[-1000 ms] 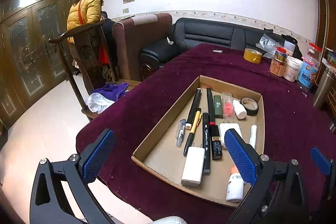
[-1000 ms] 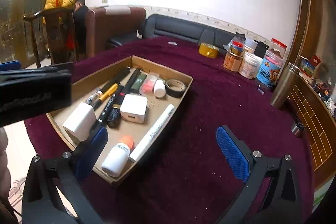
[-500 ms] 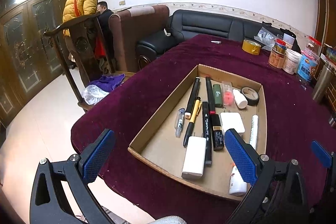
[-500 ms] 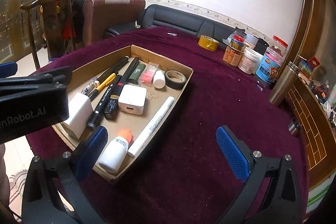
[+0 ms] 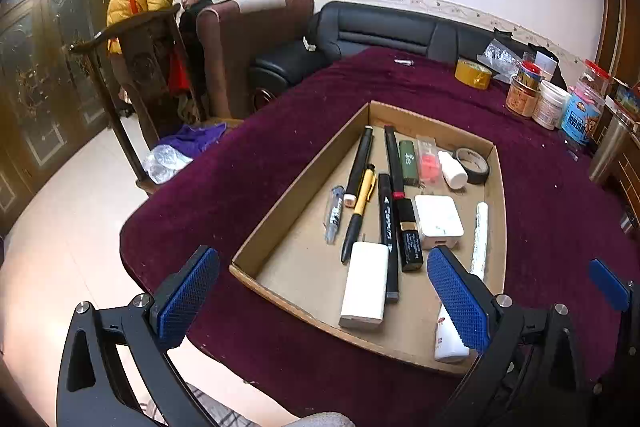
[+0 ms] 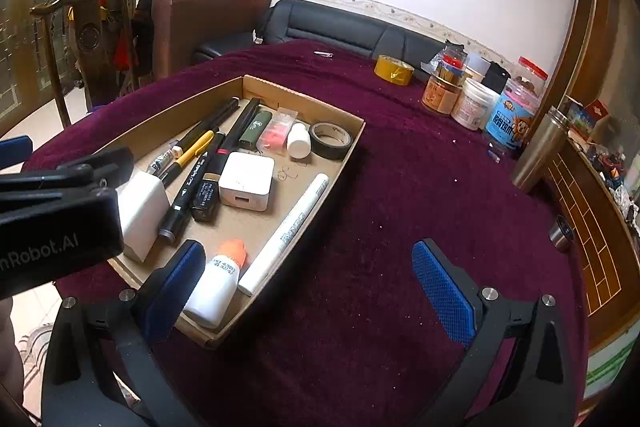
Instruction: Organize rigid objects
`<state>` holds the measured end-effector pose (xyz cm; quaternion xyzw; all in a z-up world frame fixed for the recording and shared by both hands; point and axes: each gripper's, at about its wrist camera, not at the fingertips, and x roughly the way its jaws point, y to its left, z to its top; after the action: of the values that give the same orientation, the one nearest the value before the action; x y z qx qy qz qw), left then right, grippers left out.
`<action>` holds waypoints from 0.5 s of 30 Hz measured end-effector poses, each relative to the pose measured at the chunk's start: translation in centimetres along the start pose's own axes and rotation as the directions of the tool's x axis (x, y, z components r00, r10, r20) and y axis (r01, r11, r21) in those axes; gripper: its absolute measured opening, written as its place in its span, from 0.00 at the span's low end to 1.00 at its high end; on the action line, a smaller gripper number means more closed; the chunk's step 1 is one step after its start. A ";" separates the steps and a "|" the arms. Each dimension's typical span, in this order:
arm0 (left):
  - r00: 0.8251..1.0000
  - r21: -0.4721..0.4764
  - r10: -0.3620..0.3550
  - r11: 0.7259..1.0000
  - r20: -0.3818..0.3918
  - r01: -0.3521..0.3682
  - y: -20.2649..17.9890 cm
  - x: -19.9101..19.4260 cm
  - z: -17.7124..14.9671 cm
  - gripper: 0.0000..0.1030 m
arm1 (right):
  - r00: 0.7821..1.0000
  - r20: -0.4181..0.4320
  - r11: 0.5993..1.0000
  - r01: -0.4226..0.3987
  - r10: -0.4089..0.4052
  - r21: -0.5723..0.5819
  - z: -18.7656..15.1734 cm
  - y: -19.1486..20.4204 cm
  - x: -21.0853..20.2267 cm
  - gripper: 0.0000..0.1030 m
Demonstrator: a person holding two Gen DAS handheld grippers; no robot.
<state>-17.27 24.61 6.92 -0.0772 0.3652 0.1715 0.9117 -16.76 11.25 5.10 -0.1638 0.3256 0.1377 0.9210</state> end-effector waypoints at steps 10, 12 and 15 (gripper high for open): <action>0.998 0.008 -0.029 1.000 -0.055 0.030 -0.1 0.9 -0.4 0.99 | 1.000 -0.027 1.000 -0.004 0.004 -0.005 -0.1 0.0 0.5 1.00; 0.997 0.011 -0.035 0.999 -0.069 0.036 -0.1 1.1 -0.4 0.99 | 1.000 -0.029 1.000 0.008 -0.008 0.004 0.2 -0.6 0.6 1.00; 0.997 -0.016 -0.040 0.999 -0.070 0.039 1.0 1.0 -0.1 0.99 | 0.999 -0.031 0.998 -0.032 0.034 0.061 1.8 -2.2 0.5 1.00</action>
<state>-17.02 25.79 6.15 -0.0970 0.3942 0.1531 0.9010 -14.54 10.07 6.56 -0.1328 0.3472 0.1402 0.9177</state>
